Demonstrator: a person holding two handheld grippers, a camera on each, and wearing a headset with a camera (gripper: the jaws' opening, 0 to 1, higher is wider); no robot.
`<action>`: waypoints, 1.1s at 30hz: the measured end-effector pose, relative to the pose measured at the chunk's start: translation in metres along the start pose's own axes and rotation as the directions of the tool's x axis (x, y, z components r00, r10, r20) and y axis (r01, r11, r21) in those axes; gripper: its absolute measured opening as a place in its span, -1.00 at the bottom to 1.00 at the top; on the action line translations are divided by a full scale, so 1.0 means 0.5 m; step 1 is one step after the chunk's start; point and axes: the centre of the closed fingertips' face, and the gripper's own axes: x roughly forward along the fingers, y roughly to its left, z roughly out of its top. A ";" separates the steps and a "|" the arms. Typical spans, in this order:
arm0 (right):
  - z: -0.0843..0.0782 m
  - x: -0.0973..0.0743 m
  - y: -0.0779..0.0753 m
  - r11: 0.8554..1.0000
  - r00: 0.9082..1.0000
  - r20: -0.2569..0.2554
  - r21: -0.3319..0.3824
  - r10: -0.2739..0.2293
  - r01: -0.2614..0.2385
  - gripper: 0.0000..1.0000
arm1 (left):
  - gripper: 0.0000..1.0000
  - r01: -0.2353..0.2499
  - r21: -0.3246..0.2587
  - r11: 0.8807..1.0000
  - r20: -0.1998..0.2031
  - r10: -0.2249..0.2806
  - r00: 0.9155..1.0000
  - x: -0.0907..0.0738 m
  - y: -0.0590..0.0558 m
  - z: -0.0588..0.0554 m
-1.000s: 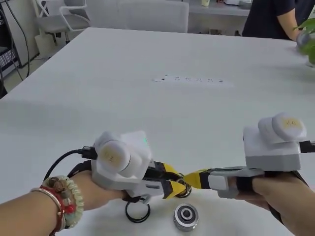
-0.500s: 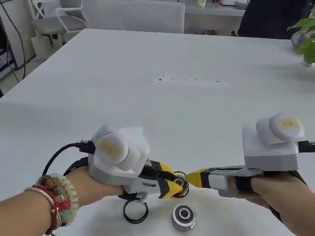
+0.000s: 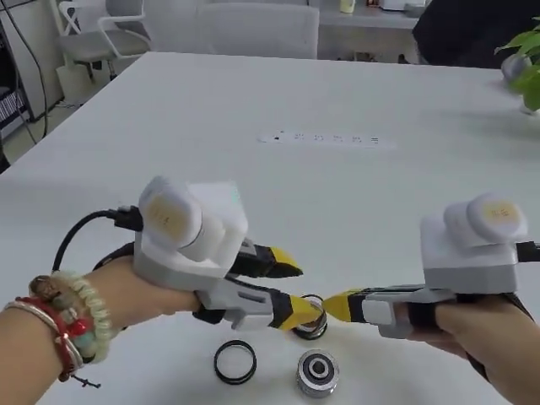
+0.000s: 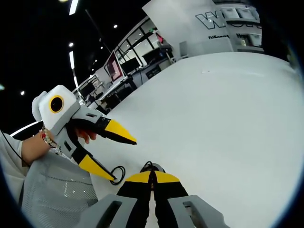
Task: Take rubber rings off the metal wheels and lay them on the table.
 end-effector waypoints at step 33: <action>0.089 -0.055 0.032 0.994 0.978 0.204 0.087 0.052 -0.071 -1.00 | 0.17 -0.304 0.053 0.951 -0.008 0.305 0.952 -0.320 0.021 -0.001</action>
